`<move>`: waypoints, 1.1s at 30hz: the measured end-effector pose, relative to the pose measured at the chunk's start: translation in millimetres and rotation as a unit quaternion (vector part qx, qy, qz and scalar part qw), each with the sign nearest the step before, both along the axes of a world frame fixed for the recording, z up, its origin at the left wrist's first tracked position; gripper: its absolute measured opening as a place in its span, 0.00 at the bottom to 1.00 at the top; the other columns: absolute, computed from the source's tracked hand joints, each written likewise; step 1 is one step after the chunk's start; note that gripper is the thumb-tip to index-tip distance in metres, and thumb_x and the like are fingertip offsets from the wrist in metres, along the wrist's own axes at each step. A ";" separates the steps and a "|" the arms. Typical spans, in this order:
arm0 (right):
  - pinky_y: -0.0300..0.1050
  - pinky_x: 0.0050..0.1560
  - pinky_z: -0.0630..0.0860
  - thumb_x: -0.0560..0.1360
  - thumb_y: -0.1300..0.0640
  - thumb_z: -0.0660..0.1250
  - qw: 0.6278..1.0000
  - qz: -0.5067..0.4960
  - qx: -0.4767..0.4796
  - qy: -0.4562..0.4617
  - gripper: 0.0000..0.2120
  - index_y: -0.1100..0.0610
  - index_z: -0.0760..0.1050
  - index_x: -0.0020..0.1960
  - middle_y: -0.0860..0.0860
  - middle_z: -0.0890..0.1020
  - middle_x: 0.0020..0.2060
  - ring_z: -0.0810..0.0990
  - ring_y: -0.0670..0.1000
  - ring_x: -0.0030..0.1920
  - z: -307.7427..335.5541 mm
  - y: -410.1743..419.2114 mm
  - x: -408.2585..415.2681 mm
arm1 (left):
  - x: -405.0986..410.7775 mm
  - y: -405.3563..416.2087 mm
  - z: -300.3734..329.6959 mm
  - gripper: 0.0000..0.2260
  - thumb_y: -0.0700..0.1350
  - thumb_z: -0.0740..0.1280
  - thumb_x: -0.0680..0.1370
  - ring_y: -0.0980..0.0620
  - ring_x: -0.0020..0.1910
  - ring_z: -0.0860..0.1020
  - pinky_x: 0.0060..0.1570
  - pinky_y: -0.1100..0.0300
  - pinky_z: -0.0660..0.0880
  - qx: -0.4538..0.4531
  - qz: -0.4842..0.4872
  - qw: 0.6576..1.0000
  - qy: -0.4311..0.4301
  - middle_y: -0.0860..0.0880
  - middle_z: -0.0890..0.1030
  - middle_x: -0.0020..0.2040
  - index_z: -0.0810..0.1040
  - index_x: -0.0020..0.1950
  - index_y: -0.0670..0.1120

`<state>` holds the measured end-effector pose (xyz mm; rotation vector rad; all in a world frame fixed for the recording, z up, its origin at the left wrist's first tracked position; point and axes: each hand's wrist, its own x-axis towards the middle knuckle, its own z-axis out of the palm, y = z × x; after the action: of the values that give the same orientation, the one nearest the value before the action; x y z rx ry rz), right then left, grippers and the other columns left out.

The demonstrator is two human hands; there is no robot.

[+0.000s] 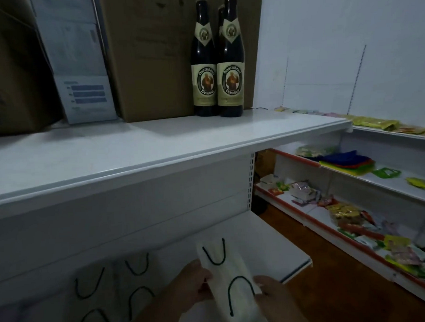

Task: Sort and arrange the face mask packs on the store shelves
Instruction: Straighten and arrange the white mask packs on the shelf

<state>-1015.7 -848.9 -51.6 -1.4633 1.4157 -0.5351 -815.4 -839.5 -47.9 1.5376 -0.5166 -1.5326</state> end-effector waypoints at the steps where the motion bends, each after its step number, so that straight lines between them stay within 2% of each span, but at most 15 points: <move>1: 0.30 0.53 0.70 0.78 0.62 0.63 1.000 0.004 0.003 0.024 0.15 0.56 0.72 0.64 0.53 0.75 0.61 0.74 0.49 0.59 -1.0 -11.6 5.3 | 5.7 -8.1 -3.6 0.13 0.30 0.59 0.77 0.37 0.54 0.79 0.49 0.44 0.79 -0.004 0.003 1.000 -0.008 0.37 0.80 0.56 0.76 0.59 0.39; 4: 0.32 0.58 0.66 0.78 0.58 0.62 0.994 0.020 -0.025 0.100 0.13 0.52 0.72 0.63 0.50 0.75 0.63 0.74 0.47 0.59 -6.6 -43.0 24.4 | 22.2 -33.2 -14.5 0.11 0.28 0.62 0.75 0.36 0.51 0.80 0.51 0.42 0.79 -0.002 0.050 0.998 -0.043 0.36 0.82 0.52 0.78 0.55 0.35; 7: 0.33 0.60 0.65 0.77 0.55 0.62 0.988 0.043 -0.035 0.145 0.11 0.51 0.73 0.60 0.49 0.77 0.60 0.74 0.47 0.57 -10.7 -67.3 43.5 | 35.9 -55.4 -25.3 0.08 0.27 0.66 0.72 0.38 0.45 0.81 0.42 0.49 0.80 0.003 0.113 0.988 -0.107 0.36 0.83 0.46 0.81 0.47 0.34; 10: 0.30 0.59 0.64 0.77 0.56 0.62 0.978 0.072 -0.046 0.189 0.16 0.51 0.72 0.65 0.48 0.77 0.61 0.74 0.46 0.61 -19.4 -86.0 55.3 | 45.7 -71.4 -37.9 0.06 0.29 0.68 0.70 0.40 0.42 0.82 0.42 0.47 0.81 -0.005 0.120 0.977 -0.173 0.36 0.83 0.42 0.83 0.41 0.36; 12: 0.32 0.59 0.66 0.76 0.54 0.63 0.974 0.079 -0.048 0.207 0.17 0.50 0.71 0.65 0.47 0.78 0.59 0.75 0.45 0.60 -23.1 -94.0 60.3 | 51.1 -77.3 -42.3 0.05 0.31 0.70 0.69 0.41 0.42 0.83 0.46 0.43 0.81 -0.007 0.111 0.971 -0.212 0.37 0.84 0.41 0.84 0.41 0.36; 13: 0.32 0.58 0.67 0.76 0.53 0.63 0.972 0.083 -0.048 0.214 0.17 0.49 0.71 0.65 0.46 0.78 0.55 0.76 0.44 0.58 -25.4 -98.3 62.3 | 53.5 -80.8 -43.7 0.05 0.32 0.71 0.68 0.42 0.42 0.83 0.47 0.43 0.80 -0.007 0.106 0.967 -0.229 0.37 0.84 0.41 0.84 0.42 0.37; 15: 0.32 0.52 0.70 0.74 0.52 0.65 0.968 0.087 -0.057 0.226 0.16 0.48 0.73 0.62 0.44 0.77 0.47 0.77 0.44 0.53 -27.2 -105.4 64.9 | 56.3 -86.9 -44.9 0.06 0.35 0.73 0.68 0.43 0.42 0.83 0.47 0.46 0.81 -0.010 0.092 0.959 -0.268 0.39 0.84 0.41 0.85 0.44 0.38; 17: 0.33 0.52 0.70 0.73 0.52 0.64 0.964 0.096 -0.063 0.239 0.16 0.48 0.74 0.61 0.44 0.78 0.49 0.77 0.44 0.52 -28.2 -111.1 66.9 | 58.8 -91.3 -45.2 0.07 0.39 0.74 0.69 0.46 0.41 0.83 0.44 0.51 0.81 -0.004 0.072 0.945 -0.320 0.42 0.85 0.41 0.85 0.46 0.41; 19: 0.34 0.55 0.69 0.74 0.52 0.63 0.956 0.111 -0.077 0.262 0.17 0.48 0.73 0.63 0.45 0.77 0.54 0.76 0.44 0.55 -30.3 -114.6 68.7 | 61.4 -94.2 -46.2 0.09 0.42 0.73 0.71 0.46 0.42 0.83 0.43 0.53 0.81 0.002 0.056 0.937 -0.345 0.41 0.84 0.42 0.85 0.49 0.41; 22: 0.36 0.60 0.68 0.76 0.49 0.60 0.945 0.130 -0.110 0.280 0.19 0.46 0.70 0.67 0.44 0.74 0.58 0.74 0.44 0.58 -32.3 -116.3 68.1 | 65.3 -98.5 -46.5 0.16 0.48 0.70 0.75 0.44 0.49 0.82 0.49 0.52 0.79 0.003 0.024 0.926 -0.378 0.39 0.83 0.50 0.82 0.54 0.37; 26: 0.42 0.65 0.67 0.78 0.45 0.56 0.918 0.192 -0.156 0.311 0.23 0.48 0.63 0.72 0.47 0.70 0.65 0.70 0.48 0.65 -31.3 -115.1 58.9 | 70.2 -96.2 -33.6 0.21 0.53 0.57 0.81 0.44 0.60 0.76 0.60 0.55 0.73 0.014 -0.065 0.861 -0.503 0.40 0.77 0.62 0.74 0.65 0.39; 30: 0.49 0.71 0.61 0.79 0.41 0.54 0.875 0.253 -0.203 0.359 0.30 0.50 0.54 0.77 0.51 0.58 0.75 0.60 0.54 0.73 -16.6 -114.8 50.1 | 72.0 -76.3 -17.6 0.23 0.54 0.57 0.82 0.47 0.69 0.69 0.67 0.58 0.65 -0.064 -0.103 0.805 -0.581 0.43 0.70 0.70 0.67 0.73 0.44; 33: 0.53 0.75 0.55 0.79 0.38 0.51 0.849 0.295 -0.235 0.371 0.31 0.49 0.49 0.78 0.53 0.50 0.78 0.50 0.56 0.77 -1.2 -102.3 53.1 | 76.7 -45.1 -0.5 0.26 0.56 0.57 0.82 0.49 0.74 0.61 0.71 0.60 0.58 -0.080 -0.130 0.759 -0.633 0.46 0.63 0.76 0.60 0.77 0.47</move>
<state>-962.6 -951.2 -52.7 -2.5696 1.3089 0.1332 -738.7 -884.6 -48.4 2.2659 -1.6053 -0.3319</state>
